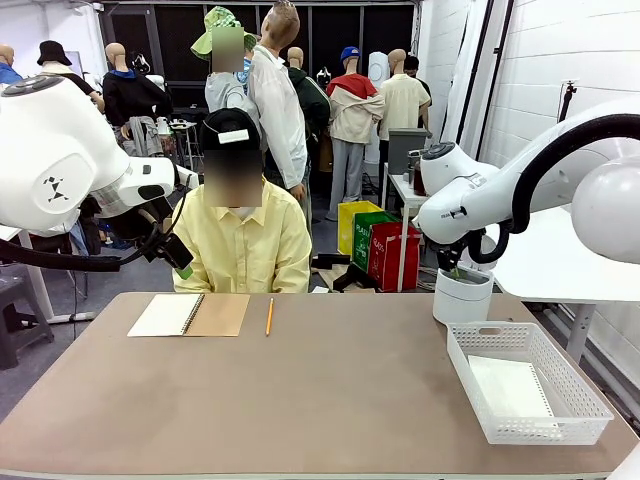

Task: Sort the paper based on its condition.
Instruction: If a person hands you a paper, place it in the Organizing basket , and if it's crumpled, put it in the Trash can.

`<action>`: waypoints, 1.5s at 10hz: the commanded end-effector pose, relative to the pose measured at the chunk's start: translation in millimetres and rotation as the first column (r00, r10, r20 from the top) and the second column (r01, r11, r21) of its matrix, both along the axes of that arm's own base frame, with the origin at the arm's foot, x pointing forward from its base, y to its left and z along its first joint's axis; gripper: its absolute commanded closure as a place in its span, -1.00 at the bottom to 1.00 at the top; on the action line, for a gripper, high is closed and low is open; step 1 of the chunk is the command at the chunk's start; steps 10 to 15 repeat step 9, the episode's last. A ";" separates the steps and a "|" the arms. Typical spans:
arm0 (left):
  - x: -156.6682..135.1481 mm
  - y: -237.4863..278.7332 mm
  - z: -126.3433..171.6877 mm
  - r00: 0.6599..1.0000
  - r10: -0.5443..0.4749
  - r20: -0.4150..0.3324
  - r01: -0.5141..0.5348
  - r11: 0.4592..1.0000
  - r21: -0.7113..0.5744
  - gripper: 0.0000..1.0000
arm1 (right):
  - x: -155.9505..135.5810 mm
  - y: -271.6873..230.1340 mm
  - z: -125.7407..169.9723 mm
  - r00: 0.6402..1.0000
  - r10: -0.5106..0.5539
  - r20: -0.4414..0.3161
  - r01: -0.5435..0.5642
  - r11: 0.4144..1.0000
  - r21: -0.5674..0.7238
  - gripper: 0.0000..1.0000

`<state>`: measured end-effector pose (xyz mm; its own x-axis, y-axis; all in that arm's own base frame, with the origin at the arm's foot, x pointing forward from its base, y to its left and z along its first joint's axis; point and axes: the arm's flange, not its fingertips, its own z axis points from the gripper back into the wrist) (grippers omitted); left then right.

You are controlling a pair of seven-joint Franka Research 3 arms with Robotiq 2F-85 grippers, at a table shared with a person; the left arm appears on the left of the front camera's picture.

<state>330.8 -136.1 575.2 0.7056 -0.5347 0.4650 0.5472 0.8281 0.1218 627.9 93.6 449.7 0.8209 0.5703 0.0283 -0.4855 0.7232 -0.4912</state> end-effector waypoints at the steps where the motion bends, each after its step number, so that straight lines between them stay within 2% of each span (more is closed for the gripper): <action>1: 0.5 1.1 -1.1 1.000 -0.002 0.006 0.002 1.000 -0.008 -1.00 | 0.2 0.3 0.0 1.000 0.002 0.003 -0.002 1.000 0.001 -1.00; 15: 0.5 1.1 -1.1 1.000 -0.002 0.006 0.002 1.000 -0.008 -1.00 | 0.2 0.3 0.0 1.000 0.002 0.003 -0.002 1.000 0.001 -1.00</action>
